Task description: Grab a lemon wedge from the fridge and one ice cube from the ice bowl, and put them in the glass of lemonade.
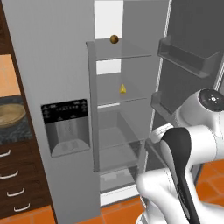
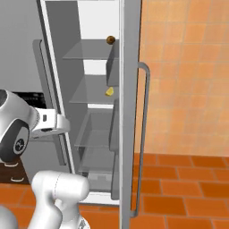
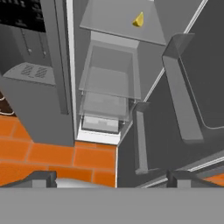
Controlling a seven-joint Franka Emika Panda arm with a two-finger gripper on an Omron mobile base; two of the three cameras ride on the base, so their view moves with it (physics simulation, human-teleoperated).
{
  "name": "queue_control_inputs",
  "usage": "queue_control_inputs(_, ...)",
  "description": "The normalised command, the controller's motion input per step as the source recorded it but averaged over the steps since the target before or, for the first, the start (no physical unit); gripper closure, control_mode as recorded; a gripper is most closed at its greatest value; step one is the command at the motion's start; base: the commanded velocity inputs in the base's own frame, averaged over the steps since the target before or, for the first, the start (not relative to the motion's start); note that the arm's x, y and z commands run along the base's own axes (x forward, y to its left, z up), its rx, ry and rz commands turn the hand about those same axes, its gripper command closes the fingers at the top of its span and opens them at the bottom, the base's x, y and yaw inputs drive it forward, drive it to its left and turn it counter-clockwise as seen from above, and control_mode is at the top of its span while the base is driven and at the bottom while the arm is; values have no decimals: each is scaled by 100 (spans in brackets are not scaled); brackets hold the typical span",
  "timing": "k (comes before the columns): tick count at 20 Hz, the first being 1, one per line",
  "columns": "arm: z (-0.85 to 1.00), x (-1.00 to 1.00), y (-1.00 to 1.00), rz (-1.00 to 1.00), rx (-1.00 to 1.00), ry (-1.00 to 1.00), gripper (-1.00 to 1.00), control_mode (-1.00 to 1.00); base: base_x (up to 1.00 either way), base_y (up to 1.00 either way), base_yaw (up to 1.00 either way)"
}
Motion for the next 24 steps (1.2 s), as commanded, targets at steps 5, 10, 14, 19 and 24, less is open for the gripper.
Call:
queue_control_inputs(5, 0, 0, 0, 0, 0, 0, -100, 100, 54, 0, -1)
queue_control_inputs(10, 0, 0, 0, 0, 0, 0, -100, 100, 71, 0, 0)
queue_control_inputs(14, 0, 0, 0, 0, 0, 0, -100, 100, 63, -1, 0)
queue_control_inputs(19, -6, 11, -8, 0, 0, 0, -100, -100, 20, -11, 0)
queue_control_inputs(24, -24, 43, -12, 0, 0, -1, -100, -100, 0, 0, 0)
